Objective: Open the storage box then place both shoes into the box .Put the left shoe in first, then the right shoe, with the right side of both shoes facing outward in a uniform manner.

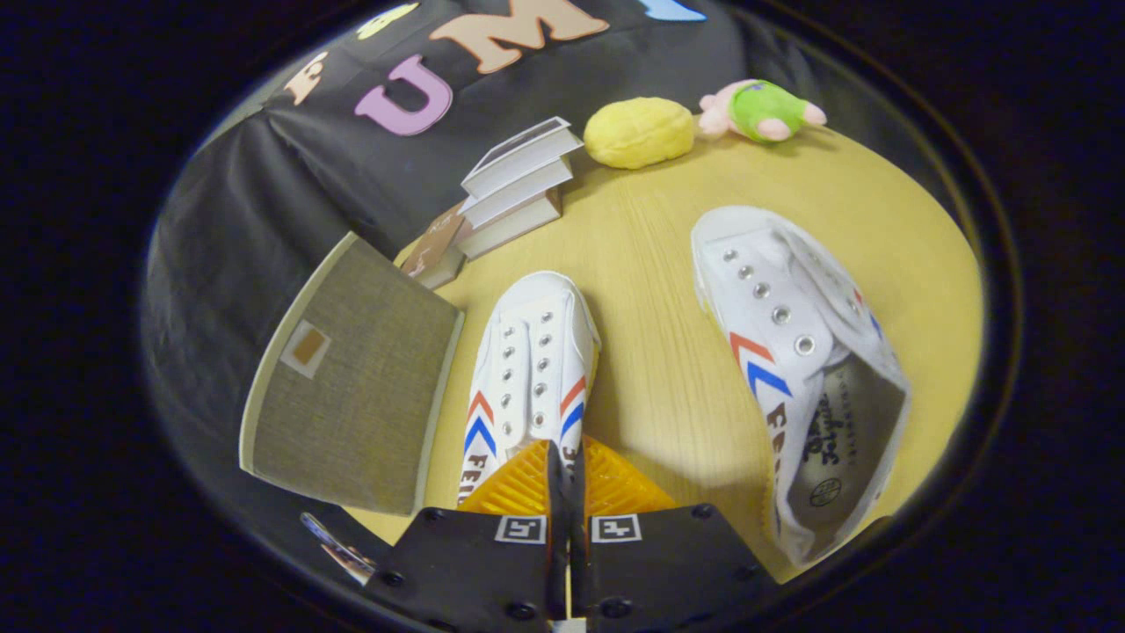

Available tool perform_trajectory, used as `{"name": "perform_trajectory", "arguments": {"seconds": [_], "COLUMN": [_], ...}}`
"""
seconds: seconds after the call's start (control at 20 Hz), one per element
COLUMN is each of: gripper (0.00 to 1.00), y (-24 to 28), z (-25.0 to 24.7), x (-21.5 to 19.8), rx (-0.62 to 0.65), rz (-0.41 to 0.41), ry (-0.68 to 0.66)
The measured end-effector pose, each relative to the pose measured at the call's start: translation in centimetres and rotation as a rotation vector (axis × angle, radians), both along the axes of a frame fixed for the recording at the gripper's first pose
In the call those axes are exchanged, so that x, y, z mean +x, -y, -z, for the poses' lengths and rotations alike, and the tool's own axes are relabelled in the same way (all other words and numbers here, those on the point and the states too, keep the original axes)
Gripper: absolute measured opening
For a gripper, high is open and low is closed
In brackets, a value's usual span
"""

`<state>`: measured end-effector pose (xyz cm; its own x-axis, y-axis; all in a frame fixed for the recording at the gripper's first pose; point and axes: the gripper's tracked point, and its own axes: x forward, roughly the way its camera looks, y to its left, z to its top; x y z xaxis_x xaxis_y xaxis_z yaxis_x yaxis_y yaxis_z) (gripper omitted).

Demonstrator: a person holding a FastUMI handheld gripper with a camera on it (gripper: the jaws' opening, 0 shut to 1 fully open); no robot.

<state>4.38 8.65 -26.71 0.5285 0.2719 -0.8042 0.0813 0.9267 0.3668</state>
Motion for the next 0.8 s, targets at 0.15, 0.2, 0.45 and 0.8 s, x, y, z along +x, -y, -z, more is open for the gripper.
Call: {"name": "perform_trajectory", "arguments": {"seconds": [0.15, 0.2, 0.45, 0.8], "gripper": [0.06, 0.06, 0.05, 0.05], "y": [-0.2, -0.5, -2.8, -4.7], "z": [-0.5, -0.6, -2.2, -6.6], "x": [0.0, 0.0, -0.4, -1.0], "rx": [0.05, 0.07, 0.224, 0.357], "rz": [0.037, 0.044, 0.071, 0.073], "ry": [0.004, 0.003, -0.017, 0.046]}}
